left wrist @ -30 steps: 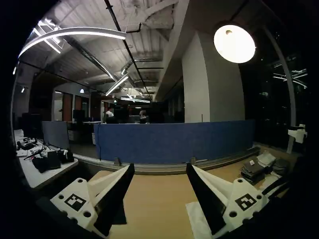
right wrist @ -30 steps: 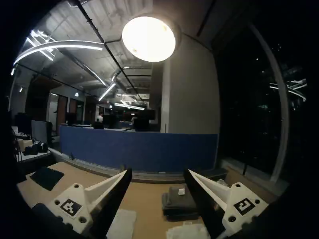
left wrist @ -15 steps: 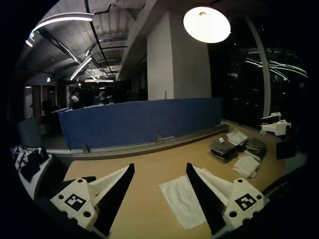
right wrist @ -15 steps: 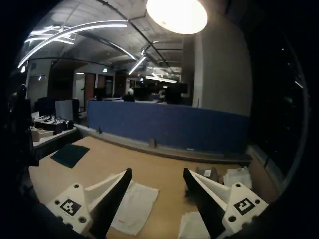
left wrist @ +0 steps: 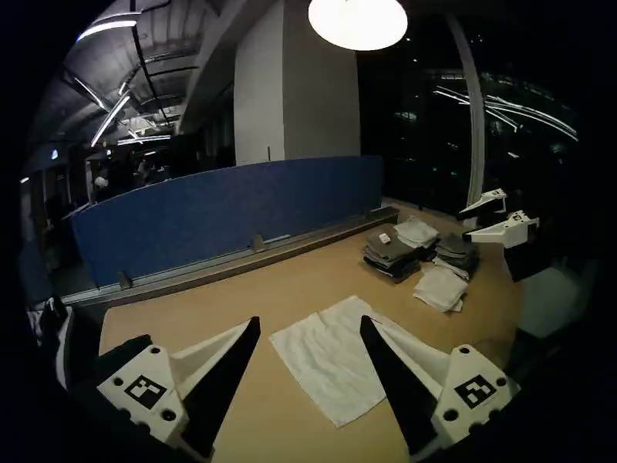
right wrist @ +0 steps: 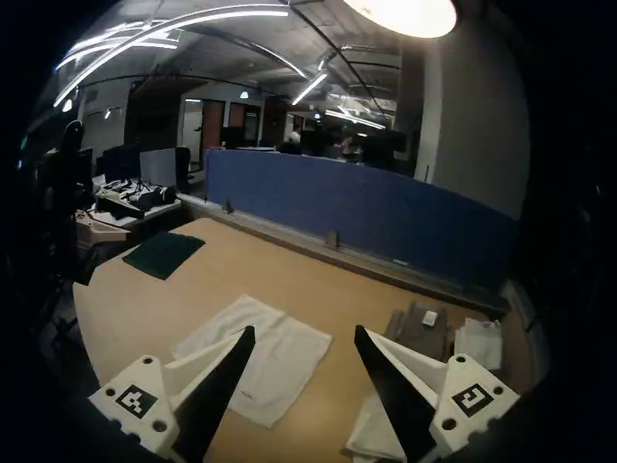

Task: Fold towel

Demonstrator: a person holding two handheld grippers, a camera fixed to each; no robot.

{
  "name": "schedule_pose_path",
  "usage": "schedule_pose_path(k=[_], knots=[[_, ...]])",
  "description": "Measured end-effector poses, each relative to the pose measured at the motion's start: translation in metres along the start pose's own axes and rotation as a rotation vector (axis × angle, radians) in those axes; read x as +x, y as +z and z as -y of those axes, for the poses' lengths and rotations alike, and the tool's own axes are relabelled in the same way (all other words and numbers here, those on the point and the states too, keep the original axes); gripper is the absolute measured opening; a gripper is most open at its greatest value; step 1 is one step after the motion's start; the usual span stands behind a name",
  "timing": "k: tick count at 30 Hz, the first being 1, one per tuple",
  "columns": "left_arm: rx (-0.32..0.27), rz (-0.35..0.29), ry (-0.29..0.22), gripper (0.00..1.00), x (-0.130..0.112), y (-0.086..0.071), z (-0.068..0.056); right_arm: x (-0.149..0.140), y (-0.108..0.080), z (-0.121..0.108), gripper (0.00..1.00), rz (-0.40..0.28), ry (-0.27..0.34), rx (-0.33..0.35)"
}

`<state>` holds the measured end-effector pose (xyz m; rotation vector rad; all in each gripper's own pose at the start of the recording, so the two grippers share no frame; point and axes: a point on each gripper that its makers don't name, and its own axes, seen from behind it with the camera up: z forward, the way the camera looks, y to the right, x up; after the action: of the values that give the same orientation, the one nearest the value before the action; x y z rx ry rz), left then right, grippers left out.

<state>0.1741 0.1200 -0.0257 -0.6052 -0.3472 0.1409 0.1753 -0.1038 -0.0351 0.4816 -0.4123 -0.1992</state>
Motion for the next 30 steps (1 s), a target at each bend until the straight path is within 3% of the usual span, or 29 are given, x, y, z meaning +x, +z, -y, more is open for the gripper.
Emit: schedule_pose_path(k=[8, 11, 21, 30], knots=[[-0.003, 0.023, 0.043, 0.96, -0.025, 0.01, -0.007, -0.02, 0.011, 0.007, 1.0, 0.02, -0.005, 0.019], [-0.027, 0.044, 0.045, 0.96, -0.041, 0.015, -0.015, -0.031, 0.017, 0.01, 1.0, 0.025, -0.009, 0.029], [-0.086, 0.112, 0.068, 0.96, -0.103, 0.042, -0.037, -0.083, 0.045, 0.026, 1.0, 0.059, 0.006, 0.056], [-0.119, 0.206, 0.091, 0.96, -0.172, 0.065, -0.05, -0.137, 0.068, 0.038, 1.0, 0.098, 0.003, 0.081]])
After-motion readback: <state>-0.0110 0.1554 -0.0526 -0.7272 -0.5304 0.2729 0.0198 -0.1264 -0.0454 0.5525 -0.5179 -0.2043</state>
